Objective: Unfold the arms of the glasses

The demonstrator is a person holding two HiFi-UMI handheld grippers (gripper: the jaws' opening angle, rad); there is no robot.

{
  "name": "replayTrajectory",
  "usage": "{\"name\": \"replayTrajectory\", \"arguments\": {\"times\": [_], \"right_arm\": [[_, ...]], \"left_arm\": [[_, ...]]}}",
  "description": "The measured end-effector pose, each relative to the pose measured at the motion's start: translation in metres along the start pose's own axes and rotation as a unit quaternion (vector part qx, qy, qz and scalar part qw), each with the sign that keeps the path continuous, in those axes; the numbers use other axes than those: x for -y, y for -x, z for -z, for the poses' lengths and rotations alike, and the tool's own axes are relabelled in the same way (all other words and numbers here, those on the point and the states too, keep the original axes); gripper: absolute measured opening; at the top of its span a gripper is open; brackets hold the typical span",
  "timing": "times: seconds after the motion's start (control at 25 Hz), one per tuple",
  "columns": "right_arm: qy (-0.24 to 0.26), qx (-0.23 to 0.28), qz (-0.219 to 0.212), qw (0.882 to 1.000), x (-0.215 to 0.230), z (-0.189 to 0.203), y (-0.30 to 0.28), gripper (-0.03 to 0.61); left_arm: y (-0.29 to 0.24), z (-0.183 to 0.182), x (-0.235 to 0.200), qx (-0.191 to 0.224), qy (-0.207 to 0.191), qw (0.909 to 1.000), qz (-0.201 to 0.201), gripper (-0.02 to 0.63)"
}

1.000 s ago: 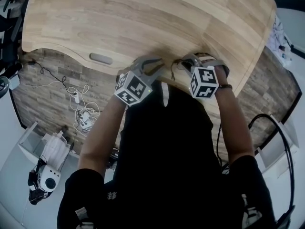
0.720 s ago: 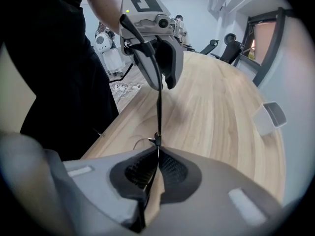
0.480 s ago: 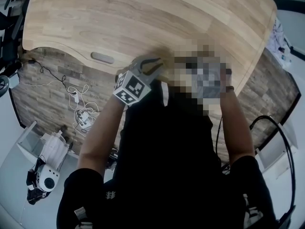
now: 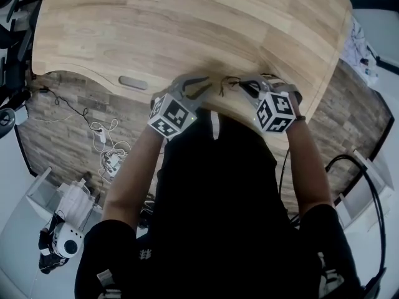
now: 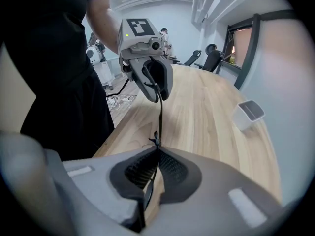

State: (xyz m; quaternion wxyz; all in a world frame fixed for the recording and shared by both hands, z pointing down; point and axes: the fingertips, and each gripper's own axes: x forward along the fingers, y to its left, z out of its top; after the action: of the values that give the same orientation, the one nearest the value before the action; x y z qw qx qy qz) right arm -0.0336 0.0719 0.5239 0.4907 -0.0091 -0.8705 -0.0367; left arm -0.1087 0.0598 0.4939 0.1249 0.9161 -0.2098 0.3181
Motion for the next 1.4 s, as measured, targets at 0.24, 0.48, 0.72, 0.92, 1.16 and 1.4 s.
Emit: {"name": "replayTrajectory", "arguments": {"times": [0.24, 0.48, 0.72, 0.92, 1.16, 1.4], "right_arm": [[-0.055, 0.055, 0.030, 0.996, 0.009, -0.010, 0.020, 0.012], [-0.078, 0.088, 0.055, 0.992, 0.014, -0.014, 0.033, 0.012], [-0.085, 0.105, 0.065, 0.989, 0.008, -0.019, 0.036, 0.012], [-0.084, 0.111, 0.067, 0.988, 0.003, -0.019, 0.037, 0.012], [-0.077, 0.112, 0.064, 0.989, -0.005, -0.020, 0.034, 0.012], [-0.077, 0.115, 0.062, 0.988, -0.009, -0.018, 0.033, 0.012]], "left_arm": [[-0.001, -0.007, 0.006, -0.009, -0.017, 0.9997, 0.012, 0.077], [-0.010, -0.007, 0.029, -0.017, -0.023, 0.9987, 0.041, 0.077], [-0.025, -0.018, 0.036, -0.005, -0.012, 0.9995, 0.030, 0.090], [-0.030, -0.031, 0.038, 0.025, 0.010, 0.9987, 0.042, 0.130], [-0.036, -0.037, 0.047, 0.027, 0.005, 0.9978, 0.060, 0.129], [-0.040, -0.043, 0.053, 0.026, 0.002, 0.9976, 0.065, 0.104]]}}
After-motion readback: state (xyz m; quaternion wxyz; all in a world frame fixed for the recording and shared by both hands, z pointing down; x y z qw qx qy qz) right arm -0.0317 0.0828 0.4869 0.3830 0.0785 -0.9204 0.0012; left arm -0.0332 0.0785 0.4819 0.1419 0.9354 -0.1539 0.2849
